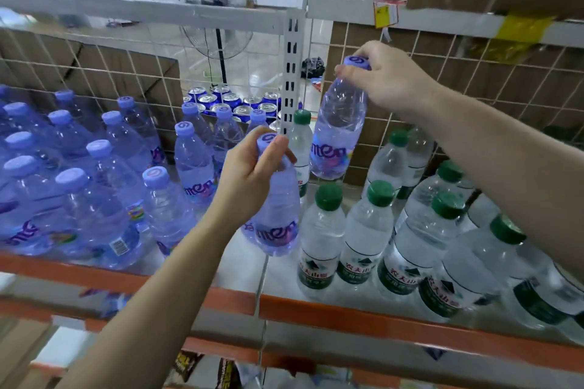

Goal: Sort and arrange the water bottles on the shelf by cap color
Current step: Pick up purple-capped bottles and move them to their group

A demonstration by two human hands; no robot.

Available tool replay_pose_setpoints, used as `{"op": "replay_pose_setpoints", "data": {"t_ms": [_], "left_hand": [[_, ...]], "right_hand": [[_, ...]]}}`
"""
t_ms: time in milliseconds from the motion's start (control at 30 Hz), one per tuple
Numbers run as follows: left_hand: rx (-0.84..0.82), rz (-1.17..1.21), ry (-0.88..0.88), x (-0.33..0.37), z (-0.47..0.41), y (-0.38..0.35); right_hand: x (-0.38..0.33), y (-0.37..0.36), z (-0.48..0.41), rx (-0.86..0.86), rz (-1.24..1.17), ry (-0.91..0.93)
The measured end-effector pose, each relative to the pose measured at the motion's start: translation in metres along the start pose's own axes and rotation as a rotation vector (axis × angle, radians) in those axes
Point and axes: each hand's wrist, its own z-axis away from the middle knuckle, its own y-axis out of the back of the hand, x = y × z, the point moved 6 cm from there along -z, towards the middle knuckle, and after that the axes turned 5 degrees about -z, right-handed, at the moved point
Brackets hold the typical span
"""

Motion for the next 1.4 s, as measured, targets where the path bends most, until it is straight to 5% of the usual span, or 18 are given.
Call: {"op": "replay_pose_setpoints", "data": {"t_ms": [267, 467, 733, 1167, 1400], "left_hand": [[0.018, 0.122, -0.053, 0.046, -0.037, 0.056], [0.01, 0.304, -0.114, 0.058, -0.068, 0.131], [-0.079, 0.237, -0.198, 0.018, -0.108, 0.204], [-0.42, 0.017, 0.058, -0.081, -0.113, 0.213], [-0.542, -0.125, 0.155, -0.103, -0.1, 0.209]], "right_hand": [[-0.076, 0.01, 0.005, 0.214, -0.484, 0.094], [-0.142, -0.013, 0.004, 0.34, -0.514, 0.156], [-0.182, -0.098, -0.006, 0.419, -0.571, 0.094], [-0.14, -0.224, -0.014, 0.165, -0.247, -0.147], [-0.116, -0.254, -0.002, 0.096, -0.377, -0.288]]}}
